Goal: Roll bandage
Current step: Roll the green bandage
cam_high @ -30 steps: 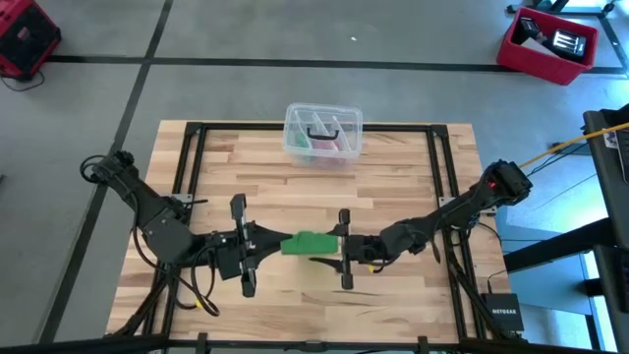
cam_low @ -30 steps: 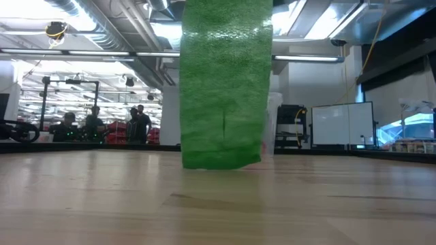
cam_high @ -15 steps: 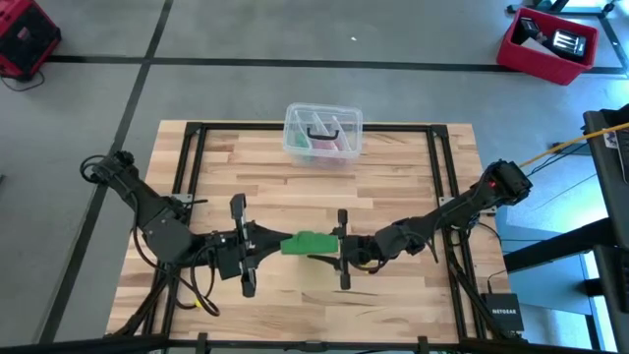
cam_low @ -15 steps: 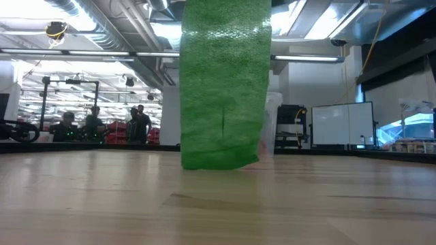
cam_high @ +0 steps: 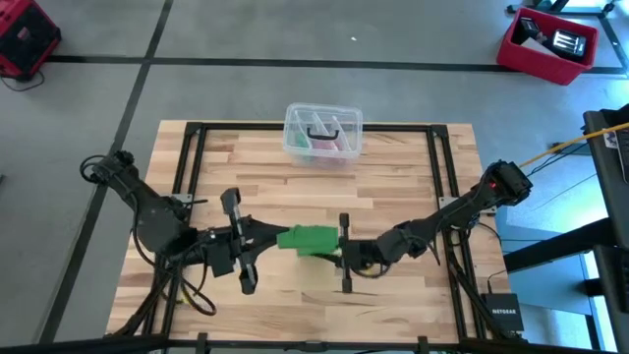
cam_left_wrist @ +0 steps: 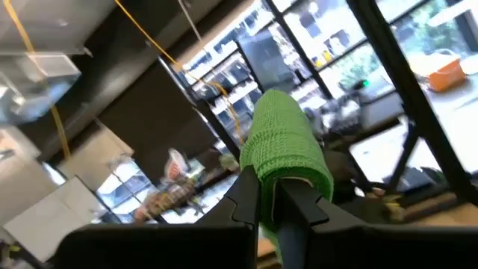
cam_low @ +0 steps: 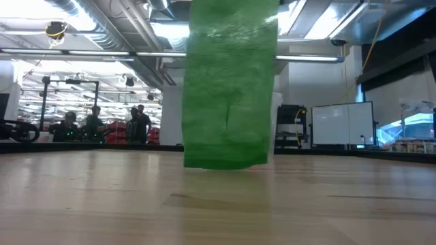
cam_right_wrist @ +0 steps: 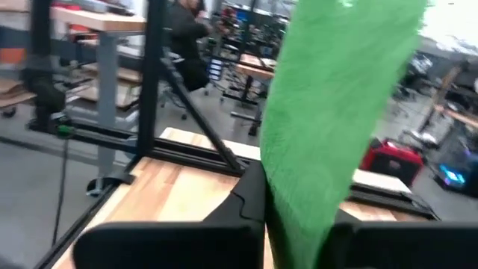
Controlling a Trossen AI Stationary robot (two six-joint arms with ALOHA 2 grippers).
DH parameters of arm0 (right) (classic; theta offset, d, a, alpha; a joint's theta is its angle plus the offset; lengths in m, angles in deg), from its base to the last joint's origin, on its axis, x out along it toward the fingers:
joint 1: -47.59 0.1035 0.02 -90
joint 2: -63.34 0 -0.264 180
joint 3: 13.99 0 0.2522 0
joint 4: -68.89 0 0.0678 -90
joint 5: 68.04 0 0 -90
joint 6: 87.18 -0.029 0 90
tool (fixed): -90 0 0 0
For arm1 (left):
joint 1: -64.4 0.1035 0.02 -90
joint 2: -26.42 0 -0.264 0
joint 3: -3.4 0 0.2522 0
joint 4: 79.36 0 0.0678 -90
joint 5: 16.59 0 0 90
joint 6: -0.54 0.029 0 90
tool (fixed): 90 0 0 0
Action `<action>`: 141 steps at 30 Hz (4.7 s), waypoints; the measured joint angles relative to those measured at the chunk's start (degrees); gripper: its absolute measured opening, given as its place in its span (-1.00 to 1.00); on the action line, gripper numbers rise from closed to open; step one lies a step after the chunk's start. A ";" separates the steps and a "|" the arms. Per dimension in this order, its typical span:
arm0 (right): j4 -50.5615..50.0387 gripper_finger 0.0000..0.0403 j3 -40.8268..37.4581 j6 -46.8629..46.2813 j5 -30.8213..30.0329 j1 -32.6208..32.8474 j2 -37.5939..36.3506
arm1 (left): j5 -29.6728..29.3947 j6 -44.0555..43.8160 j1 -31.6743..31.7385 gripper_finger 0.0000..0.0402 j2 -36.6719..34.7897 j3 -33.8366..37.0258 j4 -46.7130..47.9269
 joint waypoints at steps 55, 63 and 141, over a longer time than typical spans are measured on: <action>-20.99 -1.00 35.53 13.09 -9.79 16.80 0.02 | -1.86 0.08 12.72 -0.97 -0.34 19.88 3.47; -22.29 -1.00 41.45 14.04 -12.34 15.49 0.04 | -1.90 0.28 10.71 -0.95 4.95 20.85 2.28; -64.02 0.30 24.52 -36.99 22.45 -26.01 -2.05 | 26.17 -70.72 9.57 -0.91 17.82 20.96 -4.86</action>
